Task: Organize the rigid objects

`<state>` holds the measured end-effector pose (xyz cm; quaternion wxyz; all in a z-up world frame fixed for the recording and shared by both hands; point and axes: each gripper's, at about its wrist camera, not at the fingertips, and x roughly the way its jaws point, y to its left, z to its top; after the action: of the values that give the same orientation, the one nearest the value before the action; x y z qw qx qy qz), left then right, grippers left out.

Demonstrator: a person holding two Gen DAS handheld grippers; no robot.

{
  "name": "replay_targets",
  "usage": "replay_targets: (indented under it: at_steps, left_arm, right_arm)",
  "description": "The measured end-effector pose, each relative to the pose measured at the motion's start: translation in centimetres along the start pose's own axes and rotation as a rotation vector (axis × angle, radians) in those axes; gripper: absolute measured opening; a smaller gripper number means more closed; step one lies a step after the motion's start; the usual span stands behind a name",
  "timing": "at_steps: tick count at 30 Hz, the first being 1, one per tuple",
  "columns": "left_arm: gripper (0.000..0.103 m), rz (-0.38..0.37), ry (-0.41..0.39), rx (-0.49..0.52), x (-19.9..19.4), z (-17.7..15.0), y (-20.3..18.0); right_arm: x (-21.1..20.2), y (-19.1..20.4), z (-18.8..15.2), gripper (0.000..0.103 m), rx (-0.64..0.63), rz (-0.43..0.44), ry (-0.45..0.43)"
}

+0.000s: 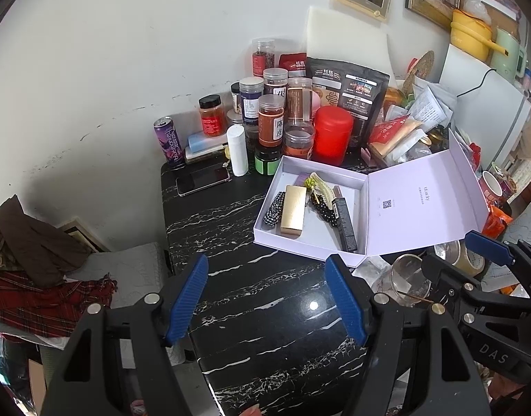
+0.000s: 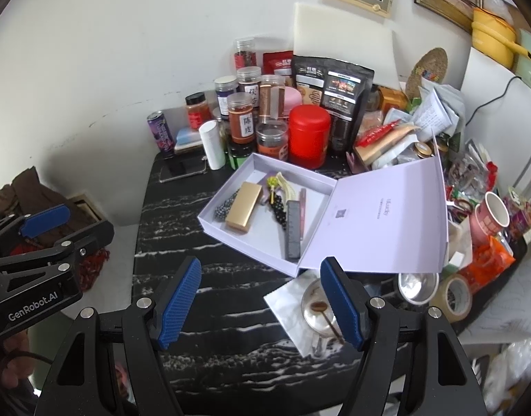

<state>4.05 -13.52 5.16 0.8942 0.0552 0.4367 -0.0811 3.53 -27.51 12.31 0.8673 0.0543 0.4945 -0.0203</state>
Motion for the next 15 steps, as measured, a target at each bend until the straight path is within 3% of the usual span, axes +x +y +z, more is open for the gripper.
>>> replay_targets:
  at_steps: [15]
  left_arm:
    - [0.07,0.003,0.003,0.009,0.08,0.09,-0.28]
  right_arm:
    - [0.05,0.02,0.15,0.072,0.0,-0.003,0.003]
